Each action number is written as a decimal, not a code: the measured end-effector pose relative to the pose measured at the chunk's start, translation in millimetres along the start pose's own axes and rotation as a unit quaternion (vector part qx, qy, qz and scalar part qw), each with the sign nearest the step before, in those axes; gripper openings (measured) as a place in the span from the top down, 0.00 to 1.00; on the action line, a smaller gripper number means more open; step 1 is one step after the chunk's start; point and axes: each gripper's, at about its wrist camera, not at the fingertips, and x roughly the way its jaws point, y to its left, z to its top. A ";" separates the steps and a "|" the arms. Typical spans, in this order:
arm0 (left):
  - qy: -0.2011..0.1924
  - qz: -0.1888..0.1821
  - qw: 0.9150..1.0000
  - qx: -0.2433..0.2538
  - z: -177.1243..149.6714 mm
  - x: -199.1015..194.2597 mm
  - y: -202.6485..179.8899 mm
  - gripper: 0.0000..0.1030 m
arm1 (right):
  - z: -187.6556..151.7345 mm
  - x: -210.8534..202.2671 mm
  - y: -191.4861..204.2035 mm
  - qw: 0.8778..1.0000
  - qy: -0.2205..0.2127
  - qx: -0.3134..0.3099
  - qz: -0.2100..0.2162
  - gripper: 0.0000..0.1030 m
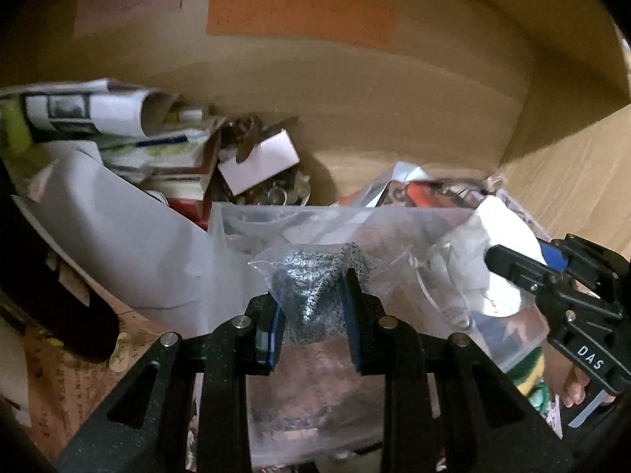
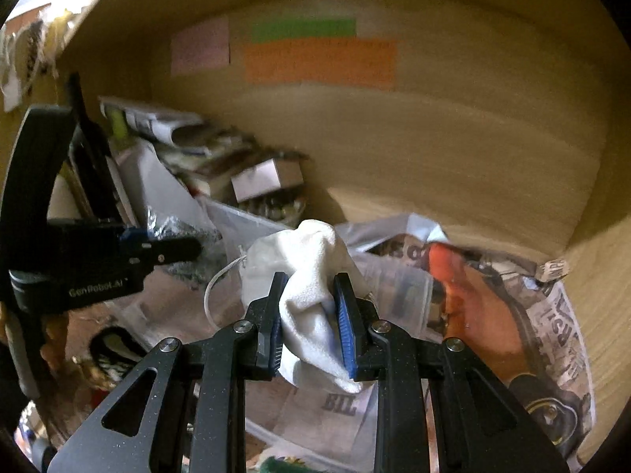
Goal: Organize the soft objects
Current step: 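Carry both items into the clear plastic box and open both tools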
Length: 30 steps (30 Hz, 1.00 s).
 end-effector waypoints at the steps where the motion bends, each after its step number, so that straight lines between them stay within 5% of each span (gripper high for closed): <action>1: 0.007 0.000 1.000 0.001 0.2 4.2 0.8 0.74 | -0.6 4.5 -0.6 1.000 0.009 -0.001 0.000 0.79; 9: 0.027 0.008 0.999 0.015 2.1 21.7 1.8 0.73 | -5.7 28.0 -1.9 0.999 0.052 0.002 0.001 0.78; 13: 0.026 0.004 1.000 0.012 1.3 18.3 3.4 0.65 | -5.3 28.7 -2.6 0.999 0.053 0.004 -0.003 0.66; 17: 0.007 0.011 1.000 0.010 0.4 7.3 3.3 0.50 | -2.6 21.4 -2.4 0.999 0.035 0.006 -0.011 0.47; 30: -0.081 0.022 0.996 0.034 -12.2 -74.3 -17.3 0.31 | 0.8 -39.0 -3.9 0.999 -0.038 0.020 -0.013 0.37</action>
